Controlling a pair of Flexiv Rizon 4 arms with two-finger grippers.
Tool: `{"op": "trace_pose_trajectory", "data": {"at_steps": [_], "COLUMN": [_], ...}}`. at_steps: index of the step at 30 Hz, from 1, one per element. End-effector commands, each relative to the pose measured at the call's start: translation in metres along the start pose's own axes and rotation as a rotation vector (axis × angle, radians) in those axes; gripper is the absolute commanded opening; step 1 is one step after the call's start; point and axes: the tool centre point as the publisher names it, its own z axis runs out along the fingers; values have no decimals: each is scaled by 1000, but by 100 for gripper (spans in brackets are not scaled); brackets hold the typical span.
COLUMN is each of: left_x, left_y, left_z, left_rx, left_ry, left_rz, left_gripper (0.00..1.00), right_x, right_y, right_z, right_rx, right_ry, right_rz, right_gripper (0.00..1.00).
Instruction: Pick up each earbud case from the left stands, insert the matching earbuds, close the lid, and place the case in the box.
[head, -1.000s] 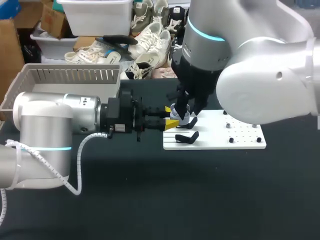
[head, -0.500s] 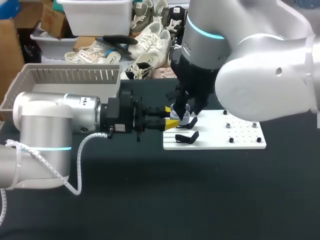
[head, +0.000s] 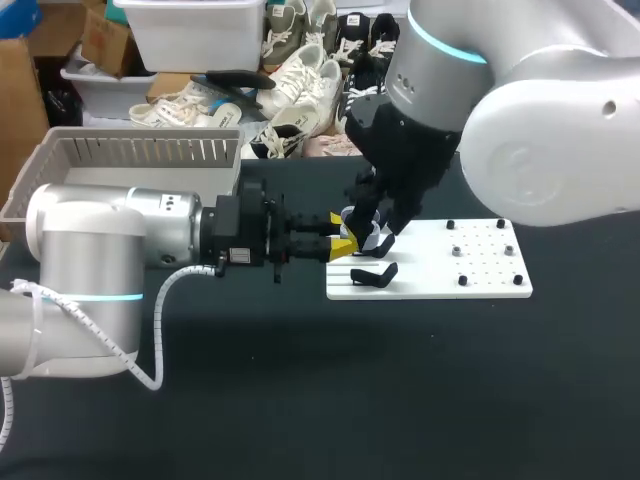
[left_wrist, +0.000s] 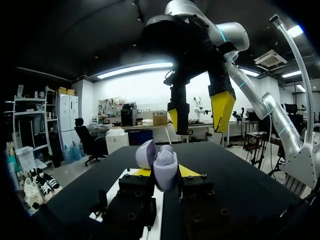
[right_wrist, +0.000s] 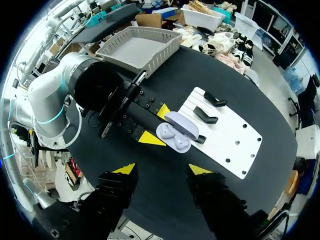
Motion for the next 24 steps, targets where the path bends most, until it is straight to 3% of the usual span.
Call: {"op": "trace_pose_trajectory", "data": {"at_steps": [1, 11, 18, 20, 24], "left_x": [0, 0, 0, 0, 0], "left_y": [-1, -1, -1, -1, -1], "left_z": [0, 0, 0, 0, 0], "left_rx": [-2, -2, -2, -2, -2], "left_ry": [-1, -1, -1, -1, -1], "left_rz": [1, 1, 1, 1, 1], "left_gripper": [0, 0, 0, 0, 0], "right_x": [0, -1, -15, -21, -33], "right_y": [1, -3, -19, -23, -31], "right_z": [1, 2, 5, 7, 8], "right_rx": [5, 17, 43, 38, 60], "right_ry": [7, 4, -49, -68, -108], "right_rz": [1, 21, 105, 123, 171], "right_gripper": [62, 67, 74, 89, 92]}}
